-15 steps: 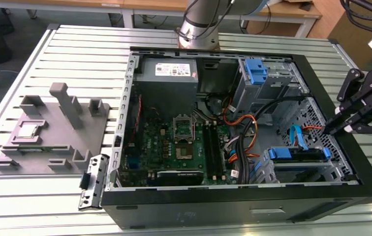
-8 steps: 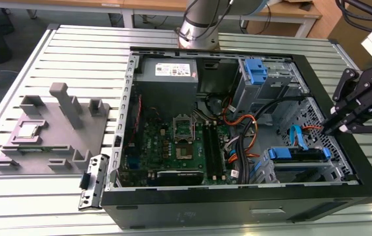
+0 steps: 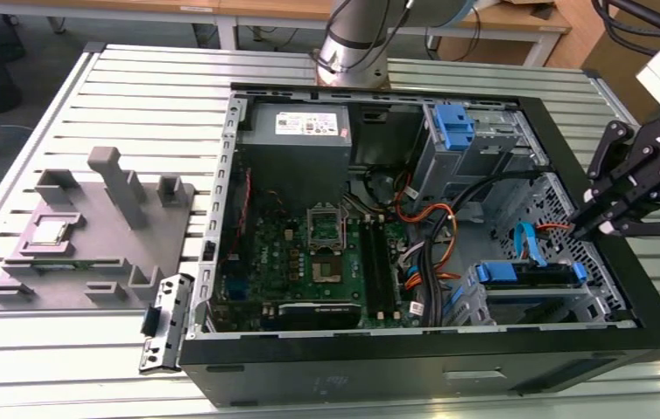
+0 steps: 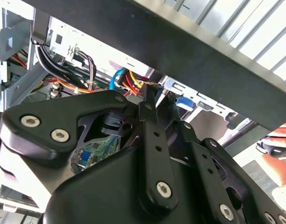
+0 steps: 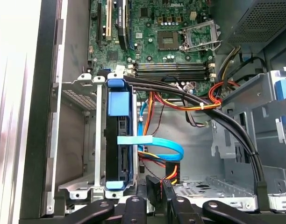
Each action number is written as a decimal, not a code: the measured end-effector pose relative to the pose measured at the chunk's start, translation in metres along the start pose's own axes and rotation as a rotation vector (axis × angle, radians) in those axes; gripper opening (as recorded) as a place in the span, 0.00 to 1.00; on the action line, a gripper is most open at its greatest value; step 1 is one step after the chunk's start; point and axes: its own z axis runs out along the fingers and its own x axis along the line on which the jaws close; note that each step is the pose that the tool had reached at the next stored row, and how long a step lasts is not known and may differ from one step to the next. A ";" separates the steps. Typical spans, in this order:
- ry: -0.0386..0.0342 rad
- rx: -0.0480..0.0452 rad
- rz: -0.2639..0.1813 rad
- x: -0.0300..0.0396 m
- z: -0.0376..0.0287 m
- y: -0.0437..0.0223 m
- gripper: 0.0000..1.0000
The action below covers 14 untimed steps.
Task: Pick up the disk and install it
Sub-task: 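Insert the second disk wire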
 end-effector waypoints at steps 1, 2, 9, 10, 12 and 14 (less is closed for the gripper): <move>0.0005 0.0000 0.001 -0.0005 -0.0003 -0.0013 0.27; 0.0014 0.0000 0.001 -0.0014 -0.0005 -0.0025 0.27; 0.0034 -0.0002 0.002 -0.0024 -0.0007 -0.0040 0.27; 0.0036 -0.0003 0.002 -0.0024 -0.0007 -0.0040 0.27; 0.0037 -0.0003 0.002 -0.0024 -0.0007 -0.0040 0.25; 0.0040 -0.0004 0.002 -0.0024 -0.0007 -0.0040 0.19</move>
